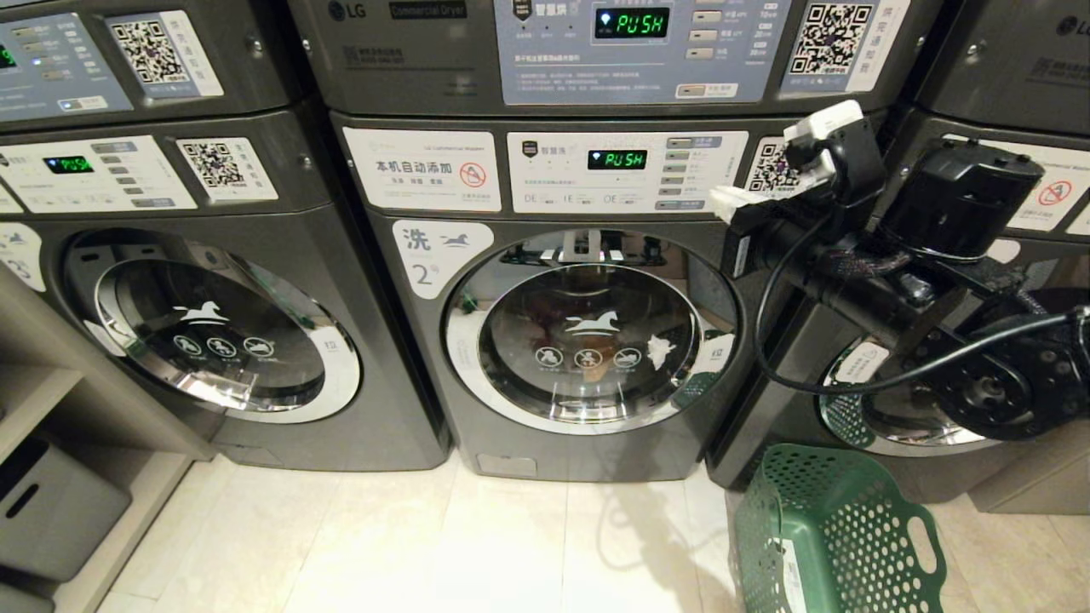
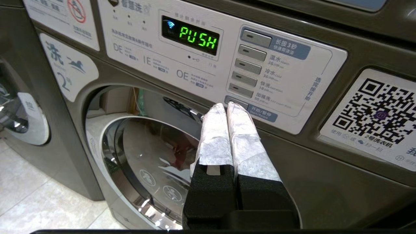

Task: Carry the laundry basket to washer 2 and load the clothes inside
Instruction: Press the washing machine switch

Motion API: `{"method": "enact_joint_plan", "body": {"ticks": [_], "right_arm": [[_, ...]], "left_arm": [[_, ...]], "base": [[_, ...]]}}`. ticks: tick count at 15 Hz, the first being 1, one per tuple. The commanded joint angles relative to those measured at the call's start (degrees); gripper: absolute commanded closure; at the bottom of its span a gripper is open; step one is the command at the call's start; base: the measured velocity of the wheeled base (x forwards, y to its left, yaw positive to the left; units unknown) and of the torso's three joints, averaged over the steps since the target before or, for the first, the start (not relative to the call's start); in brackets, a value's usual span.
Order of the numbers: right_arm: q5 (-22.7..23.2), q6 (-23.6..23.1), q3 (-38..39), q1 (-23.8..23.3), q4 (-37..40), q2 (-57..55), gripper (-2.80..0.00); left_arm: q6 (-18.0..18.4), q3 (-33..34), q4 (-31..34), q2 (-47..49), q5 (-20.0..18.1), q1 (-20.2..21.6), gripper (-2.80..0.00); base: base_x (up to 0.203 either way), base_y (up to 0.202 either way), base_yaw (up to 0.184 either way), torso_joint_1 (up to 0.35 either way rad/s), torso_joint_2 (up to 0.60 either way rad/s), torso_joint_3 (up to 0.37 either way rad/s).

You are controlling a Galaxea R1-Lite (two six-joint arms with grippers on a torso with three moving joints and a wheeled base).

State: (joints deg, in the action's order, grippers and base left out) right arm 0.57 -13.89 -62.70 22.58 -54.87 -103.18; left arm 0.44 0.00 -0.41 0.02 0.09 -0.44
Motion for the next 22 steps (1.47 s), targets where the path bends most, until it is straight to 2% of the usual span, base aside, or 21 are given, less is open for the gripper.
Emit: {"method": "enact_joint_plan", "body": {"ticks": [1, 3, 11, 22], "right_arm": [[0.02, 0.05, -2.19, -0.62, -2.30, -3.58, 0.00], [-0.04, 0.00, -4.36, -1.12, -4.79, -5.89, 0.00], [0.04, 1.66, -14.47, -1.38, -5.15, -14.29, 0.00], [0.04, 1.49, -23.60, -2.80, -4.98, -20.48, 0.00]], "left_arm": [[0.00, 0.00, -0.02, -0.11, -0.01, 0.00, 0.00], [-0.01, 0.00, -0.02, -0.11, -0.01, 0.00, 0.00], [0.00, 0.00, -0.02, -0.11, -0.01, 0.00, 0.00], [-0.07, 0.00, -0.02, -0.11, -0.01, 0.00, 0.00]], "base": [[0.000, 0.000, 0.000, 0.000, 0.00, 0.000], [0.000, 0.000, 0.000, 0.000, 0.00, 0.000], [0.000, 0.000, 0.000, 0.000, 0.00, 0.000], [0.000, 0.000, 0.000, 0.000, 0.00, 0.000]]}}
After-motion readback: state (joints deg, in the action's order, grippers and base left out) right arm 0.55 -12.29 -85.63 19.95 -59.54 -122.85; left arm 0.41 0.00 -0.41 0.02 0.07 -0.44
